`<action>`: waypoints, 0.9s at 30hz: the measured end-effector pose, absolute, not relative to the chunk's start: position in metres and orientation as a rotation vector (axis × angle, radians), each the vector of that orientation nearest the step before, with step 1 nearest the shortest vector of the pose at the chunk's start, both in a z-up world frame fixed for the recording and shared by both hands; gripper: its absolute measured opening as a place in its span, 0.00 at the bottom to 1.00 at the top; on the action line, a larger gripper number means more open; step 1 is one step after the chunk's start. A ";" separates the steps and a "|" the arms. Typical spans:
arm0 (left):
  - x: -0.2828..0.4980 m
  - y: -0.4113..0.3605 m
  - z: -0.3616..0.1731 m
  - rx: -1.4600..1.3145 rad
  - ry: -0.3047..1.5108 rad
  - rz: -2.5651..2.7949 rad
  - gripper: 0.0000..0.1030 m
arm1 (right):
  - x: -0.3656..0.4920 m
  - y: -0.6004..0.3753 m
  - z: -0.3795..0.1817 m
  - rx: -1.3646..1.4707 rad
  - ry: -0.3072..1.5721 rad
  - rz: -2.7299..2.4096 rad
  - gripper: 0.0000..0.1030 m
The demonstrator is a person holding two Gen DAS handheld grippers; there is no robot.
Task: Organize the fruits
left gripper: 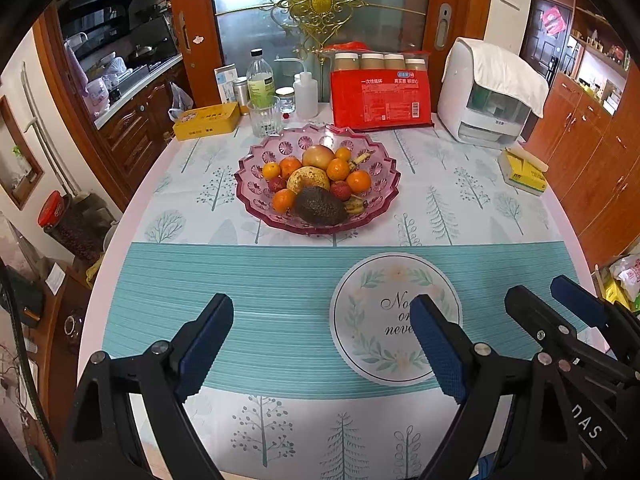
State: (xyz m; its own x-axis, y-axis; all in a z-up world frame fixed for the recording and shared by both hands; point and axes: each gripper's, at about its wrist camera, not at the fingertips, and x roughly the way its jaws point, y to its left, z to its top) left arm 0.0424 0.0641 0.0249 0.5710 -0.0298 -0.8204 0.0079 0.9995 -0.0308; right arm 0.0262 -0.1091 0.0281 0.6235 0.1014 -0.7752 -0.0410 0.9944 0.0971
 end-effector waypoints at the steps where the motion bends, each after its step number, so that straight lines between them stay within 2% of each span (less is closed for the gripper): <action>1: 0.042 0.064 0.025 -0.024 0.964 -0.022 0.87 | 0.026 -0.109 0.028 0.072 0.895 0.082 0.60; 27: 0.038 0.066 0.017 -0.033 0.995 -0.026 0.87 | 0.022 -0.112 0.028 0.072 0.901 0.080 0.60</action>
